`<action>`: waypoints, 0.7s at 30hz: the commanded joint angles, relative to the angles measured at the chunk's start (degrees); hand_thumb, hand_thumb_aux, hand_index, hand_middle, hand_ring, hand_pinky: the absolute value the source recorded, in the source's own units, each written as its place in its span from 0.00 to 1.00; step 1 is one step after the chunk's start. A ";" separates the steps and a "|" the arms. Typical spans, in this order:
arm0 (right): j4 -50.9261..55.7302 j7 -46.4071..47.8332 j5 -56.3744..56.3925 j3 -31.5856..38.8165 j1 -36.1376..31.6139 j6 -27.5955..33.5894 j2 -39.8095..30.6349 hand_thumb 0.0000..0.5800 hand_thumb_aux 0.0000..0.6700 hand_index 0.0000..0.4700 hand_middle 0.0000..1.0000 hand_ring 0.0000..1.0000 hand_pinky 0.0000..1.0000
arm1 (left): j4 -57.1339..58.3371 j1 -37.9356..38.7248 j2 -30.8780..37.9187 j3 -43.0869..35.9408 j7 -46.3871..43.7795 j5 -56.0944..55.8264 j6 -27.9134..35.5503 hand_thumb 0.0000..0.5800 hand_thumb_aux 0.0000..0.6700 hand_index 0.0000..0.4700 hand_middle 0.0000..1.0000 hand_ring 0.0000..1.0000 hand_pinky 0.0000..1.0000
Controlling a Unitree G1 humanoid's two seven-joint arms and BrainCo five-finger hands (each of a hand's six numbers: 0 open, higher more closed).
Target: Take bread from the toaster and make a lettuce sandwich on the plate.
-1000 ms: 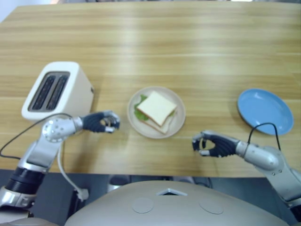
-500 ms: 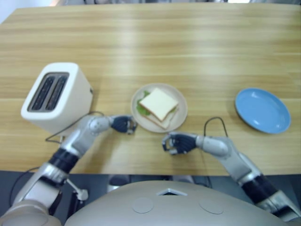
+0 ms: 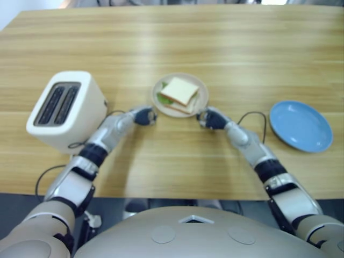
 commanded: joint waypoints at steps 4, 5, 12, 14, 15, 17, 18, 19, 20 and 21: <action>1.64 -4.27 -0.55 -0.89 0.75 -2.65 -0.45 1.00 1.00 0.98 1.00 1.00 1.00 | 2.32 -2.10 -1.31 5.27 8.11 -3.32 -4.36 0.00 0.00 0.00 0.00 0.00 0.00; 0.00 -4.22 -0.21 -1.18 1.52 -3.01 -0.78 1.00 1.00 0.98 1.00 1.00 1.00 | 0.31 -1.50 -0.76 6.83 9.14 -4.23 -4.78 0.00 0.00 0.00 0.00 0.00 0.00; -22.28 0.86 21.89 -13.41 11.47 0.55 4.11 0.00 0.00 0.00 0.00 0.00 0.00 | -22.25 9.52 -8.21 26.73 3.04 -36.73 1.20 0.00 0.00 0.00 0.00 0.00 0.00; -26.08 2.90 30.15 -16.63 13.16 5.39 7.90 0.00 0.00 0.00 0.00 0.00 0.00 | -25.91 12.90 -13.40 30.98 2.16 -46.40 3.36 0.00 0.00 0.00 0.00 0.00 0.00; -26.94 4.58 33.29 -17.31 13.84 8.51 9.62 0.00 0.00 0.00 0.00 0.00 0.00 | -26.55 14.39 -15.78 32.20 2.01 -48.96 2.68 0.00 0.00 0.00 0.00 0.00 0.00; -26.83 5.36 33.83 -17.12 14.78 10.50 12.08 0.00 0.00 0.00 0.00 0.00 0.00 | -26.21 16.93 -19.95 33.26 2.22 -51.41 1.62 0.00 0.00 0.00 0.00 0.00 0.00; -26.12 4.86 32.17 -16.56 15.04 10.24 12.81 0.00 0.00 0.00 0.00 0.00 0.00 | -25.47 17.77 -21.93 33.69 2.77 -52.25 1.43 0.00 0.00 0.00 0.00 0.00 0.00; -25.23 4.43 31.69 -16.60 15.26 9.75 13.92 0.00 0.00 0.00 0.00 0.00 0.00 | -24.24 18.38 -23.71 33.80 3.27 -52.76 1.40 0.00 0.00 0.00 0.00 0.00 0.00; -24.44 4.18 31.77 -16.90 15.44 9.67 14.97 0.00 0.00 0.00 0.00 0.00 0.00 | -22.75 18.60 -25.00 33.61 3.66 -52.32 1.08 0.00 0.00 0.00 0.00 0.00 0.00; -23.58 3.93 31.45 -16.98 15.58 9.23 15.84 0.00 0.00 0.00 0.00 0.00 0.00 | -21.10 18.58 -26.04 33.47 4.43 -51.07 -0.16 0.00 0.00 0.00 0.00 0.00 0.00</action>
